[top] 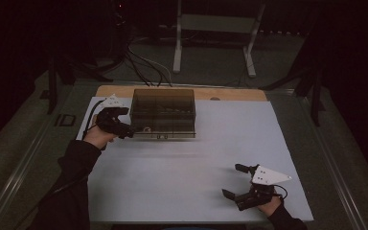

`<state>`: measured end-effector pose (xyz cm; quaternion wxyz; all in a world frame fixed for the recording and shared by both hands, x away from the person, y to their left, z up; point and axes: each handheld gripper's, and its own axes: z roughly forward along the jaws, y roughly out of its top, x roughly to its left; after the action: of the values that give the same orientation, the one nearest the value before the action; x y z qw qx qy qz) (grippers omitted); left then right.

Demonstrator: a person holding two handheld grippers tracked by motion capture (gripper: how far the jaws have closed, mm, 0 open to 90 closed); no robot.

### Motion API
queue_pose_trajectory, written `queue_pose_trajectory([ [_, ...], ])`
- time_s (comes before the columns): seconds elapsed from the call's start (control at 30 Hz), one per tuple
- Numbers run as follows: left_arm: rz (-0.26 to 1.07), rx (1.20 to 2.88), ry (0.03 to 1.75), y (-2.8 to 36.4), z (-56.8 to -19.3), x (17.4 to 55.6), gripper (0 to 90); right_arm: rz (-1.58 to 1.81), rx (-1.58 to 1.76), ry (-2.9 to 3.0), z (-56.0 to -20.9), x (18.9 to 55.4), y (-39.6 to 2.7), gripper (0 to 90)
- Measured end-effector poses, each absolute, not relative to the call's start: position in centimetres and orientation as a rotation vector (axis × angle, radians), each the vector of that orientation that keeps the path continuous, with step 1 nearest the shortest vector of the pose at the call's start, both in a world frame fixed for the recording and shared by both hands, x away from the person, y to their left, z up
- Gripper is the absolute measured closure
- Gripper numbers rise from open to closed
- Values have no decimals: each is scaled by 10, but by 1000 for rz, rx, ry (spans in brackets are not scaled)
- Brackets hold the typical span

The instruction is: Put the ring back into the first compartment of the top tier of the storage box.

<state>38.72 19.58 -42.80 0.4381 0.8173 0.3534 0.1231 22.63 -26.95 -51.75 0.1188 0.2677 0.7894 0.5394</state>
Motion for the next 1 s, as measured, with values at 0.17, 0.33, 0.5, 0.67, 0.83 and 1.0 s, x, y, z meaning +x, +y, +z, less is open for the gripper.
queue_pose_trajectory([
  [0.17,317,2018,877,197,-426,385,9,1578,784,2308,-518,227,-269,0],
  [0.33,356,2016,847,199,-424,381,9,1578,780,2309,-517,227,-269,0],
  [0.5,358,2034,854,203,-423,378,9,1582,779,2312,-517,227,-268,0],
  [0.67,366,2027,867,209,-423,374,9,1577,772,2316,-518,228,-267,0],
  [0.83,369,2025,869,212,-425,367,9,1580,773,2314,-517,228,-267,0],
  [1.0,374,2030,864,216,-426,361,9,1580,775,2314,-517,228,-267,0],
])
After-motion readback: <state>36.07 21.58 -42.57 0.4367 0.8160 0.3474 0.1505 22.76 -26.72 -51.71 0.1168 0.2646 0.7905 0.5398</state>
